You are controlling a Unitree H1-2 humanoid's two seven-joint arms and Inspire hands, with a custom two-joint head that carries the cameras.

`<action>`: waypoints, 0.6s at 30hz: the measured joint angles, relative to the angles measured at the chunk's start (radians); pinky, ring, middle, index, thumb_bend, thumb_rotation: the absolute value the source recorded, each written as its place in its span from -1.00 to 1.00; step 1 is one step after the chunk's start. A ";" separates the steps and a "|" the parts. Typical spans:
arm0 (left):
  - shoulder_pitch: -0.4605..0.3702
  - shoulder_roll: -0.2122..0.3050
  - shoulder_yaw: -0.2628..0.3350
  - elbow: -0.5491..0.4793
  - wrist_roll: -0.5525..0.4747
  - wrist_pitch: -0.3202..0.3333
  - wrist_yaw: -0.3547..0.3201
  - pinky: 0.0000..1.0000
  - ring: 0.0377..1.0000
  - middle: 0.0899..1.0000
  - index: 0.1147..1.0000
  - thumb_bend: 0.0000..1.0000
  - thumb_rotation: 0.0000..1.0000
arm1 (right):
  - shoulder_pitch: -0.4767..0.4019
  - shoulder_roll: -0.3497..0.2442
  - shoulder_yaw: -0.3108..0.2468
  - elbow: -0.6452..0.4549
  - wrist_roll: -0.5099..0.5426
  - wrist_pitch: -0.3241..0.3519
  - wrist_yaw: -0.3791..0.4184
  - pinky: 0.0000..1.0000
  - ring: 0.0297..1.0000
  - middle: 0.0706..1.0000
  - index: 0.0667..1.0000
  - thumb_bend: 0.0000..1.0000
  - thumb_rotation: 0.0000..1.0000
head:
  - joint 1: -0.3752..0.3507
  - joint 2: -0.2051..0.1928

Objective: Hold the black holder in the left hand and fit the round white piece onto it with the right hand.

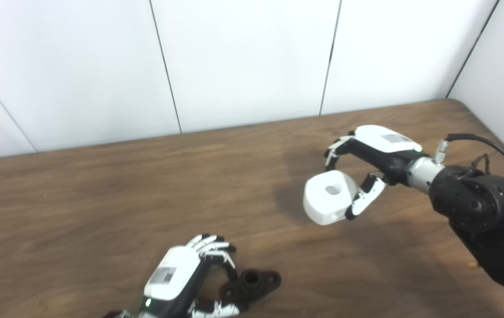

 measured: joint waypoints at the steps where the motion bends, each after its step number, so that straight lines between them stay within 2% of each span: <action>1: -0.002 -0.001 -0.003 0.000 0.001 0.001 0.000 0.82 0.73 0.54 -0.16 0.04 -0.90 | 0.000 0.010 0.003 -0.011 -0.002 0.000 0.010 1.00 0.82 0.61 -0.10 0.05 -0.73 | 0.002 0.014; 4: -0.007 -0.004 -0.010 0.000 0.007 0.006 0.000 0.84 0.74 0.54 -0.16 0.04 -0.90 | 0.000 0.037 0.017 -0.041 -0.009 0.000 0.031 1.00 0.81 0.60 -0.11 0.05 -0.73 | 0.002 0.040; 10: -0.017 -0.008 -0.022 0.003 0.011 0.021 0.000 0.85 0.74 0.54 -0.16 0.04 -0.90 | 0.006 0.069 0.050 -0.072 -0.016 -0.002 0.060 1.00 0.79 0.58 -0.11 0.05 -0.72 | 0.017 0.068; 14: -0.031 -0.012 -0.031 0.019 0.012 0.020 0.007 0.86 0.74 0.53 -0.16 0.04 -0.90 | 0.026 0.086 0.062 -0.077 -0.017 -0.002 0.062 1.00 0.79 0.57 -0.11 0.05 -0.72 | 0.032 0.069; 18: -0.038 -0.023 -0.035 0.032 0.012 0.021 0.012 0.89 0.76 0.55 -0.16 0.04 -0.90 | 0.054 0.125 0.073 -0.092 -0.017 -0.002 0.061 1.00 0.79 0.57 -0.11 0.05 -0.73 | 0.046 0.054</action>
